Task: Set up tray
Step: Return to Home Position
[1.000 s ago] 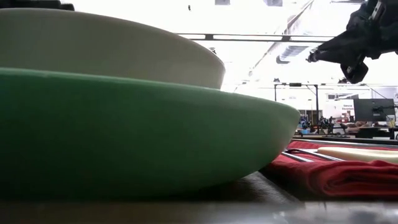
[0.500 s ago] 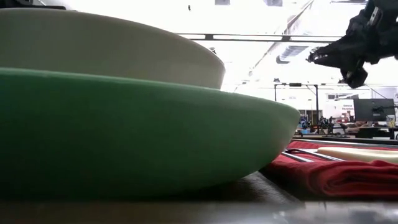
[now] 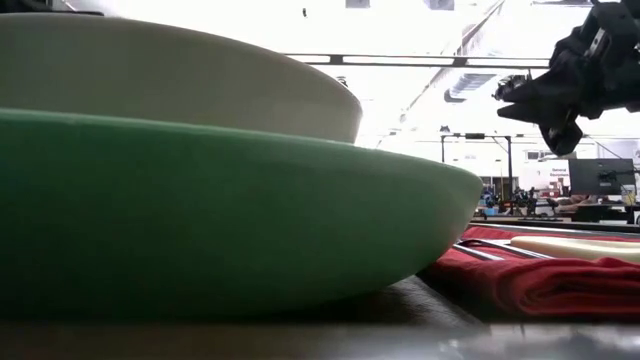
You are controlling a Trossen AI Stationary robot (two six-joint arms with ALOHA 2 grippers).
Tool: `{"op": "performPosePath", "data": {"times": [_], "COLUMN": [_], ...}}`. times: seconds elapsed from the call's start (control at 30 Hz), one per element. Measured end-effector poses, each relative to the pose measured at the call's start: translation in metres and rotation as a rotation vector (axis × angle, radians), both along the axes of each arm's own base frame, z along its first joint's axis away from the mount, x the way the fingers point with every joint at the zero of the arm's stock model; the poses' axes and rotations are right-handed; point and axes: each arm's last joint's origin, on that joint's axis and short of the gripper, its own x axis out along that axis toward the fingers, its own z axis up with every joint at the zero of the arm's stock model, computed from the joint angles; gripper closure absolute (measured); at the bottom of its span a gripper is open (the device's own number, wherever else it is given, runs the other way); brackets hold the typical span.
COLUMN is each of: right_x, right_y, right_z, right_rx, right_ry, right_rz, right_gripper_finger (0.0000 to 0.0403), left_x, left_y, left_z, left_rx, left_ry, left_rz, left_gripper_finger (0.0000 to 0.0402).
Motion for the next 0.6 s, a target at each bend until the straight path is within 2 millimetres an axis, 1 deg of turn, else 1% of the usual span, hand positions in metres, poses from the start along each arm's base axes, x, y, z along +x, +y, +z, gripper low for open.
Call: {"op": "performPosePath", "data": {"times": [0.17,0.37,0.6], "right_x": [0.0000,-0.0001,0.0000], "right_y": [-0.0003,-0.0005,-0.0005], "right_z": [-0.0001,-0.0001,-0.0002], "right_rx": [-0.037,-0.076,-0.107], "right_ry": [0.009,0.018,0.026], "right_rz": [-0.008,-0.008,-0.007], "right_gripper_finger": [0.0320,0.0320,0.0320], "left_x": [0.0004,0.0014,0.0017], "left_y": [0.0005,0.0022,0.0034], "left_z": [-0.0019,-0.0080,-0.0102], "left_rx": [0.008,-0.001,-0.003], "left_ry": [0.018,0.086,0.109], "left_rz": [0.022,0.082,0.128], "left_gripper_finger": [0.0266,0.0266,0.0266]}}
